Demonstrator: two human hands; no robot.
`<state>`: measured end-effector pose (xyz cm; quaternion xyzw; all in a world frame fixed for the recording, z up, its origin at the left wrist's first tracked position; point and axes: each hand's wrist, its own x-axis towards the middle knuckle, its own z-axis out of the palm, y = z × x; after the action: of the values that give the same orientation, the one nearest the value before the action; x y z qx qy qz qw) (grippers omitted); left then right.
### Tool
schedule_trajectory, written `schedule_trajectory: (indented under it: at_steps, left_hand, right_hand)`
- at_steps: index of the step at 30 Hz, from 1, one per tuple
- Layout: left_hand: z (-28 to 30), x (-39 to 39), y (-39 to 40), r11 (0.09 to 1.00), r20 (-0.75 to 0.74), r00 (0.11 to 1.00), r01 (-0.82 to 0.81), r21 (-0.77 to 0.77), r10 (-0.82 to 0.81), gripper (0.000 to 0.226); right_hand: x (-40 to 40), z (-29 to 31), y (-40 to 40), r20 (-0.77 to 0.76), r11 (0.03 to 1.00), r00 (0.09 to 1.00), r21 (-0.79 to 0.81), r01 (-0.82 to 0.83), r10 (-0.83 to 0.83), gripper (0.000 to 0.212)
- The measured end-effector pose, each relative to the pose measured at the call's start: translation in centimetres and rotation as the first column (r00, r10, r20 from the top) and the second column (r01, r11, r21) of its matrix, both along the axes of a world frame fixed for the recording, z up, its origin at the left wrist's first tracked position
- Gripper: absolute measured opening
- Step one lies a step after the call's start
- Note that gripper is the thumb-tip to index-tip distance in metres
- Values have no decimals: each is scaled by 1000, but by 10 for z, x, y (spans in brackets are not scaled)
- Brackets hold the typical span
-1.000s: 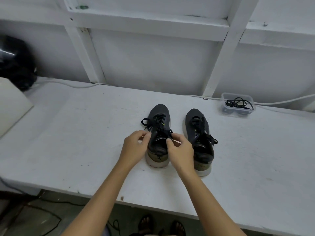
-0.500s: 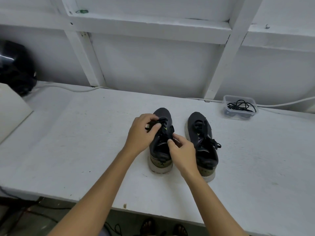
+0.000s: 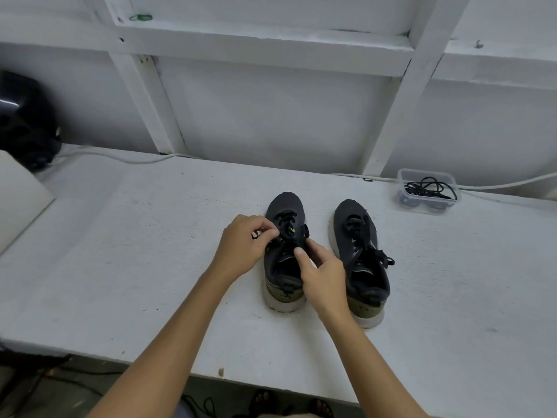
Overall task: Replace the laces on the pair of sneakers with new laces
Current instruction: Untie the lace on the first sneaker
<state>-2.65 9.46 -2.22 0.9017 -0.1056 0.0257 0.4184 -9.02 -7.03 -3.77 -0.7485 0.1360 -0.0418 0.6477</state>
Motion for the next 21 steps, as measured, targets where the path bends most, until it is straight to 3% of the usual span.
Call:
schedule_trajectory:
  at_steps: [3,6,11,15,18,19,21]
  left_hand:
    - [3,0,1,998,-95,995,31,-60,-37,2]
    - [4,7,6,992,-117,991,53,-112,-66,15]
    - [5,18,12,984,-111,993,-57,-167,39,12]
    - [3,25,22,970,-19,976,-217,-114,216,9]
    - [-2,34,43,801,-52,818,-572,-178,573,15]
    - [-7,37,53,739,-94,751,-659,-139,653,17]
    - [-16,40,69,746,-141,733,-658,101,666,21]
  right_hand:
    - [-1,-2,-1,-4,1000,1000,8,19,-19,25]
    - [-1,-3,-1,-5,1000,1000,0,28,-28,25]
    - [-1,-3,-3,-4,999,999,-10,33,-33,26]
    - [-1,-4,-4,4,999,1000,-22,29,-29,24]
    - [-2,-5,-4,0,999,999,-27,33,-33,19]
    - [-1,-6,-4,-2,999,999,-25,36,-36,19]
    - [-1,-7,-4,4,999,999,-31,40,-40,17]
